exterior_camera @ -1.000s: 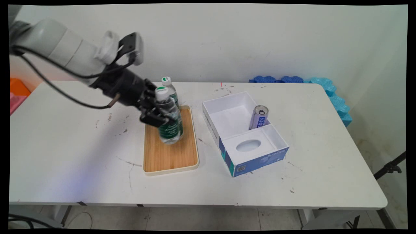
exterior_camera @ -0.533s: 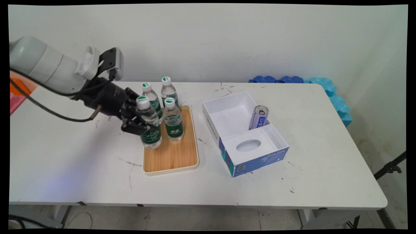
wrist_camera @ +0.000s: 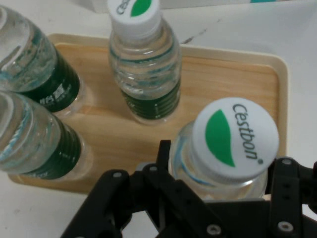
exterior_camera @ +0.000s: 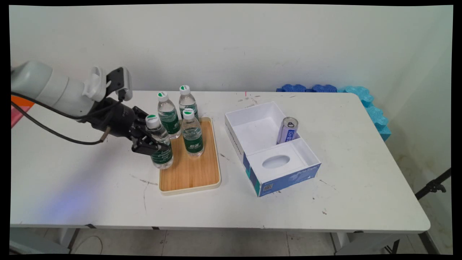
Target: Place the picked object on the tray
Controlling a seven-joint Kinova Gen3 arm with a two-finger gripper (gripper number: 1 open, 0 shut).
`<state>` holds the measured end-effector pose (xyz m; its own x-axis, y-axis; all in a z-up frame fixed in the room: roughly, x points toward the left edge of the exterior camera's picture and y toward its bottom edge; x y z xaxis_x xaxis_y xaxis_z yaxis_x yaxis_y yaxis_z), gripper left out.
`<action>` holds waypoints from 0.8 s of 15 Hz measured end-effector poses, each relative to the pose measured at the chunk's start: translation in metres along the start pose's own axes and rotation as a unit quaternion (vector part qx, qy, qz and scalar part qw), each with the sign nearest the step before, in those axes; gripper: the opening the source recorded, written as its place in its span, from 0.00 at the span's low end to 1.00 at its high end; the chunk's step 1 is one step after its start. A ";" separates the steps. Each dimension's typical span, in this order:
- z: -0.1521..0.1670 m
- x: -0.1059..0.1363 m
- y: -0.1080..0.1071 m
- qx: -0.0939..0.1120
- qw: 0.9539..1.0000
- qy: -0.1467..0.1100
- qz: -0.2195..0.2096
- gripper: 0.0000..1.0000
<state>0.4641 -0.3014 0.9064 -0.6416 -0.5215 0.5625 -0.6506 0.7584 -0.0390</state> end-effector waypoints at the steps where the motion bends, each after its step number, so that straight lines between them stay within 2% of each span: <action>1: 0.005 -0.002 -0.002 0.001 1.000 0.002 -0.006 0.00; 12: 0.043 -0.013 -0.012 0.011 0.999 0.018 -0.050 0.00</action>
<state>0.4622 -0.3207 0.8641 -0.5580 -0.5792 0.5942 -0.7197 0.6943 0.0009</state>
